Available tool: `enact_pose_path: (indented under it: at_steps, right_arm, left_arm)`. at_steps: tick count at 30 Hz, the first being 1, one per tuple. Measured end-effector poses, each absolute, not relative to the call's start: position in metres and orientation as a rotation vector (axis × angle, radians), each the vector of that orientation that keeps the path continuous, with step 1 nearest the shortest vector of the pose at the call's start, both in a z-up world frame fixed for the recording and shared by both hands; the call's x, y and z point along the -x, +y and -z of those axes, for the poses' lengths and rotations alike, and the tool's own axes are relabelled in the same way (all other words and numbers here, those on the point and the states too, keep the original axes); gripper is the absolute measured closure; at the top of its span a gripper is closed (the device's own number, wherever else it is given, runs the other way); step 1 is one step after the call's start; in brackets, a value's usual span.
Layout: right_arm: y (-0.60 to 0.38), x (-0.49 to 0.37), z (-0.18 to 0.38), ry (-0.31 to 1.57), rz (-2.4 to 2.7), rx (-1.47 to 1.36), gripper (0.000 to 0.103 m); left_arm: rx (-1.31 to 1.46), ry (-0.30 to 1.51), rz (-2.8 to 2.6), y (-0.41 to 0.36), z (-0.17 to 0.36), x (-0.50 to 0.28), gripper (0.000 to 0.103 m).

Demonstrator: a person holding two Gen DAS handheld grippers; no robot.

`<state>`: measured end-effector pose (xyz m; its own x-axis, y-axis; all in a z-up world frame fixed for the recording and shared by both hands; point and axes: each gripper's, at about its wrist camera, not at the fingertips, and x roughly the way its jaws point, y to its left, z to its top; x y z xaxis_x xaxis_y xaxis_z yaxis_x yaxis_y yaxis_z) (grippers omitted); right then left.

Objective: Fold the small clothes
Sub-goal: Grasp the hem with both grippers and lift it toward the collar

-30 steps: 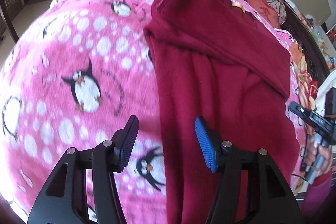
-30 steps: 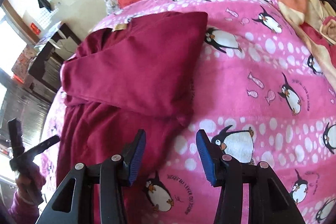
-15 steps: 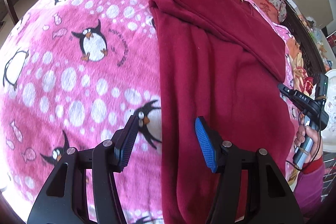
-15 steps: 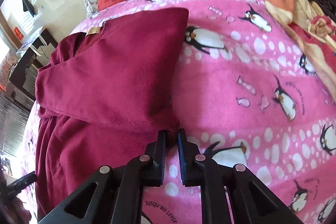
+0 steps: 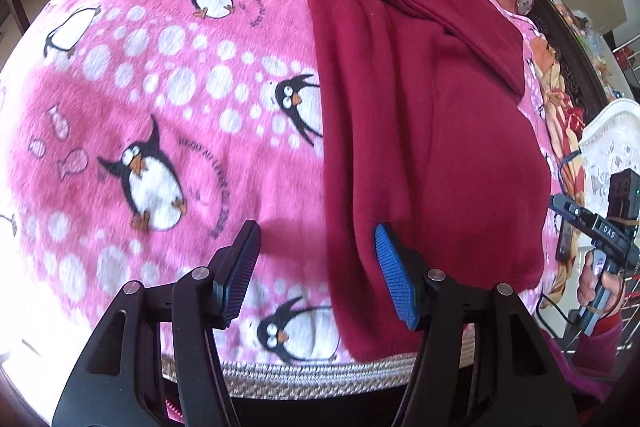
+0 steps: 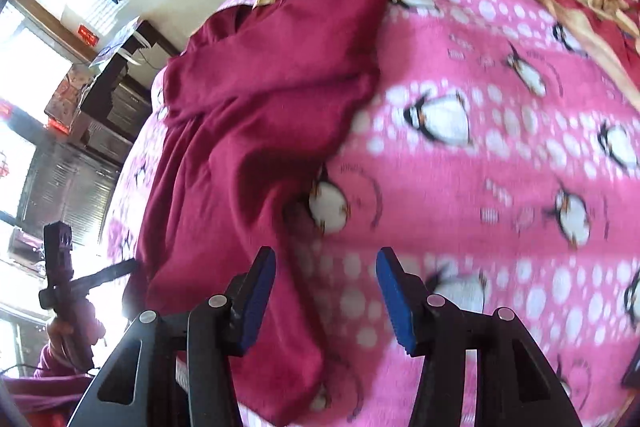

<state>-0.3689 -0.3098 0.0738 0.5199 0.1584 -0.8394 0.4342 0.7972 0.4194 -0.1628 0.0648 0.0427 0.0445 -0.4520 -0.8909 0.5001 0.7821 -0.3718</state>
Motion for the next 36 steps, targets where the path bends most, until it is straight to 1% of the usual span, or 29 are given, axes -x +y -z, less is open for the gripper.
enact_pose_path:
  at_steps: [7, 13, 21, 28, 29, 30, 31, 32, 33, 36]
  right_arm:
    - [-0.295, 0.391, -0.055, 1.044, 0.188, -0.723, 0.053]
    - [-0.291, 0.396, -0.055, 1.029, 0.178, -0.728, 0.053]
    - [-0.285, 0.380, -0.055, 1.028, 0.160, -0.699, 0.053]
    - [-0.286, 0.381, -0.044, 1.026, 0.170, -0.730, 0.053]
    - [-0.285, 0.382, -0.043, 1.021, 0.173, -0.733, 0.053]
    - [-0.285, 0.382, -0.044, 1.018, 0.173, -0.732, 0.053]
    - [-0.284, 0.382, -0.044, 1.015, 0.173, -0.725, 0.053]
    - [-0.283, 0.381, -0.045, 1.013, 0.173, -0.717, 0.053]
    - [-0.282, 0.381, -0.045, 1.010, 0.174, -0.708, 0.053]
    - [-0.280, 0.381, -0.045, 1.007, 0.178, -0.692, 0.053]
  left_arm:
    - [-0.059, 1.335, 0.700, 0.082, -0.045, 0.174, 0.044]
    - [-0.057, 1.361, 0.675, 0.097, -0.042, 0.181, 0.044]
    - [-0.200, 1.357, 0.733, 0.054, -0.034, 0.204, 0.044]
    - [-0.178, 1.356, 0.773, 0.031, -0.031, 0.201, 0.044]
    - [-0.170, 1.357, 0.776, 0.030, -0.031, 0.200, 0.045]
    - [-0.158, 1.356, 0.780, 0.030, -0.031, 0.198, 0.048]
    - [-0.150, 1.354, 0.784, 0.028, -0.031, 0.197, 0.061]
    - [-0.142, 1.352, 0.788, 0.026, -0.031, 0.196, 0.083]
    - [-0.128, 1.364, 0.793, 0.026, -0.028, 0.193, 0.092]
    - [-0.075, 1.390, 0.811, 0.032, -0.025, 0.187, 0.096]
